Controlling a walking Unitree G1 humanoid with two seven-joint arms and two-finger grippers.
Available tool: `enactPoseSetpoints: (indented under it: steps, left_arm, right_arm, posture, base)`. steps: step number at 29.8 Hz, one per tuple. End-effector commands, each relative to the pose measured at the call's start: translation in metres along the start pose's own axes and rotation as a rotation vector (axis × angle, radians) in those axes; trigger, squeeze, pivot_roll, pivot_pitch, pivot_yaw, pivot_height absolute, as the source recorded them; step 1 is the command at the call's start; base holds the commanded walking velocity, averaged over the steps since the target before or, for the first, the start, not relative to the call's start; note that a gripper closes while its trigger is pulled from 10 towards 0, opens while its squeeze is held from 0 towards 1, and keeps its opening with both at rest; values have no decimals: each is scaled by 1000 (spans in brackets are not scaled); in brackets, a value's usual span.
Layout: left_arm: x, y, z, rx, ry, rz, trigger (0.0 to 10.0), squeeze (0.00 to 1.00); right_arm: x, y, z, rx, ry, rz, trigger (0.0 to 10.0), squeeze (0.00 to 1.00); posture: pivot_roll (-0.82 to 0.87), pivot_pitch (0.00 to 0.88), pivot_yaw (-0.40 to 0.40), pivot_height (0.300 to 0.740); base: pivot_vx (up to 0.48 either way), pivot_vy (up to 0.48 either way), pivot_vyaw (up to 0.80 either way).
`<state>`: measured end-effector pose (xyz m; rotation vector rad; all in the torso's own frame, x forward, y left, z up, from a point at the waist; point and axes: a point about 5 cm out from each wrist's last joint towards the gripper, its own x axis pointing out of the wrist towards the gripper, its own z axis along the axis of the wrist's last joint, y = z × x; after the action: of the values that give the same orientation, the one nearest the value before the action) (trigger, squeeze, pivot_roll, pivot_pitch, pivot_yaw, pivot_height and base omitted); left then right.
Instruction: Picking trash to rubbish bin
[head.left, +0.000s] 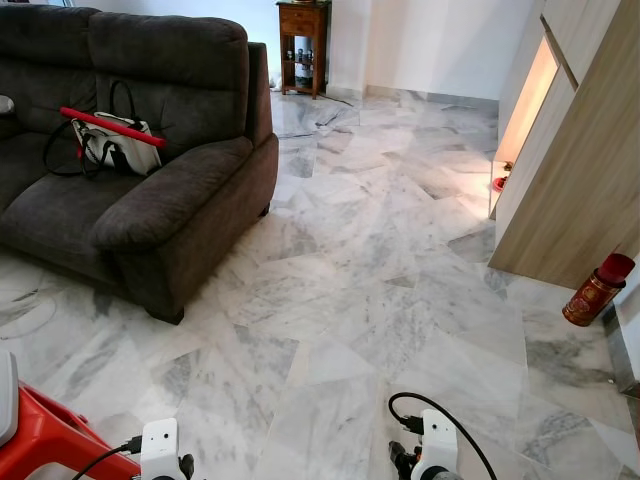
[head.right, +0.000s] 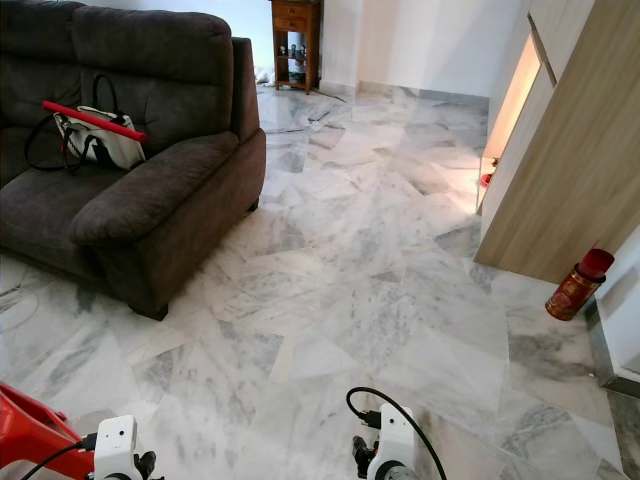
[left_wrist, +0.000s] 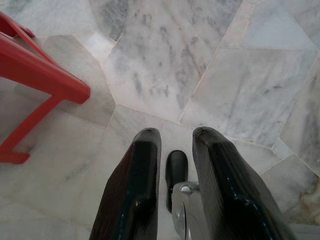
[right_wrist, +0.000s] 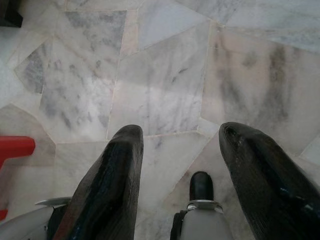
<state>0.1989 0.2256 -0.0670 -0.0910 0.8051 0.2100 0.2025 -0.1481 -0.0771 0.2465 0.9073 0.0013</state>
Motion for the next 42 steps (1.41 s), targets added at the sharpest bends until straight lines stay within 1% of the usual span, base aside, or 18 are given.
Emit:
enactPoseSetpoints:
  steps: [1, 3, 14, 21, 34, 42]
  left_arm:
    - [-1, 3, -4, 8, 26, 4, 10000, 0]
    - [-1, 5, -4, 17, 28, 4, 10000, 0]
    - [-2, 8, -5, 30, 32, 6, 10000, 0]
    - [-2, 10, -7, 40, 38, 10, 10000, 0]
    - [-3, 11, -8, 48, 43, 12, 10000, 0]
    - [-3, 14, -10, 55, 48, 15, 10000, 0]
  right_arm:
    - [1, 0, 4, -18, -12, -5, 10000, 0]
    - [0, -1, 1, -34, -12, -13, 10000, 0]
    - [-1, -3, -6, -24, 7, -15, 10000, 0]
    - [-1, 3, -5, -32, 3, 5, 10000, 0]
    - [-1, 2, -7, -46, 12, 13, 10000, 0]
    - [-1, 7, -10, -52, 17, 31, 10000, 0]
  posture:
    - [-15, 0, -18, 740]
    - [-15, 0, -13, 740]
    - [-15, 0, -1, 740]
    - [-28, 0, 6, 740]
    - [-23, 0, 3, 740]
    - [-19, 0, 7, 740]
  base:
    - [0, 0, 594]
    - [0, 0, 800]
    - [0, 0, 800]
    - [0, 0, 800]
    - [0, 0, 800]
    - [0, 0, 800]
